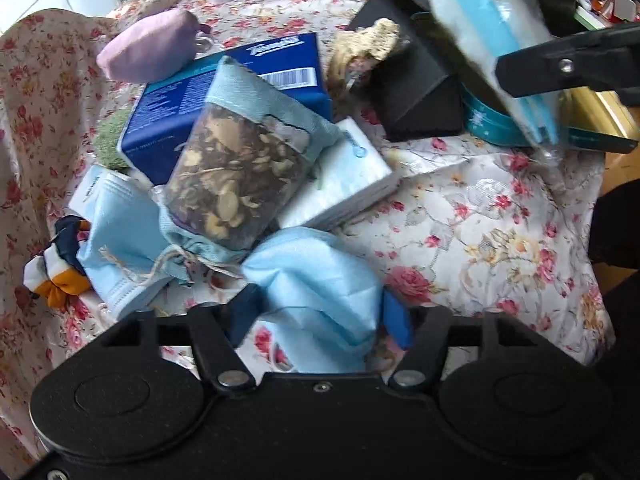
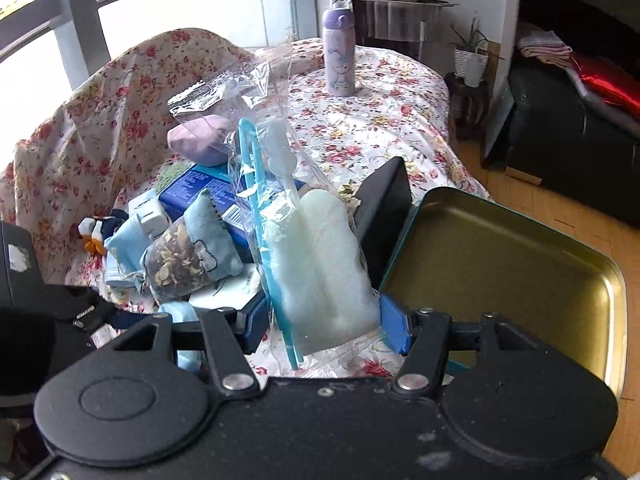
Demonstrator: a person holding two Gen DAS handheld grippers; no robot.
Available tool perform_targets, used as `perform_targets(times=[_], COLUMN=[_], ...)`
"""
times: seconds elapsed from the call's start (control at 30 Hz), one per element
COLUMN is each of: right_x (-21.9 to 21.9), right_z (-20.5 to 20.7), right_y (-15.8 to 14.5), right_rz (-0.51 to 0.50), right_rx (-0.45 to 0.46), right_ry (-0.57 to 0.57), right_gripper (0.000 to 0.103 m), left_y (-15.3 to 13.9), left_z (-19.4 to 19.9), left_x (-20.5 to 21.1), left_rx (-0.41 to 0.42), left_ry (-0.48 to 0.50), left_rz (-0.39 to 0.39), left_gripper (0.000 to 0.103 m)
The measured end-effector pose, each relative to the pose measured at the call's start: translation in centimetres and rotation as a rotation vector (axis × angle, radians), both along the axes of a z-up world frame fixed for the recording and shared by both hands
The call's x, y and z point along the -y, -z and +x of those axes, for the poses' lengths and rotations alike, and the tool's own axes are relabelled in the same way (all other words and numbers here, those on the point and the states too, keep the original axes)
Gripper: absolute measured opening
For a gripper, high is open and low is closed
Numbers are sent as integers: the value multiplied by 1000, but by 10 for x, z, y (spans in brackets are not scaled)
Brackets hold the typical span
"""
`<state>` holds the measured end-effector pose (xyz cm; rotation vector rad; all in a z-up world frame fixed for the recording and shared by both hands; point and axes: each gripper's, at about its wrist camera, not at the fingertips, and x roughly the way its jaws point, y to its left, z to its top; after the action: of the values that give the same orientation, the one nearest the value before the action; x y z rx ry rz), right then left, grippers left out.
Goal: Organize soft objects
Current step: 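Lift the bagged brush with the right gripper while the left gripper grasps the blue mask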
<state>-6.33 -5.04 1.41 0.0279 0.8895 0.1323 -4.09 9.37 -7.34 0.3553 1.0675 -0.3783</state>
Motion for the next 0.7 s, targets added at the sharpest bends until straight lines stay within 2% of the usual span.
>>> perform_targets(times=[0.13,0.4,0.53,0.7], right_x=[3,26,30,19], right_z=[-1,-2,4,20], right_y=[-2,-4,2,22], right_rz=[4,41,60,-7], right_rx=[11,27,-17,-121], right_ry=[30,155,168,142], right_gripper=[59,58,60,64], left_y=[-7,-41,-40,-31], left_z=[1,-8,-6,0], left_x=[-7,2,3,-6], left_rx=[-2,97,97,48], left_ry=[-20,29,29,-29], left_rz=[-39,-92,-83,-83], left_gripper=[53,53,52,49])
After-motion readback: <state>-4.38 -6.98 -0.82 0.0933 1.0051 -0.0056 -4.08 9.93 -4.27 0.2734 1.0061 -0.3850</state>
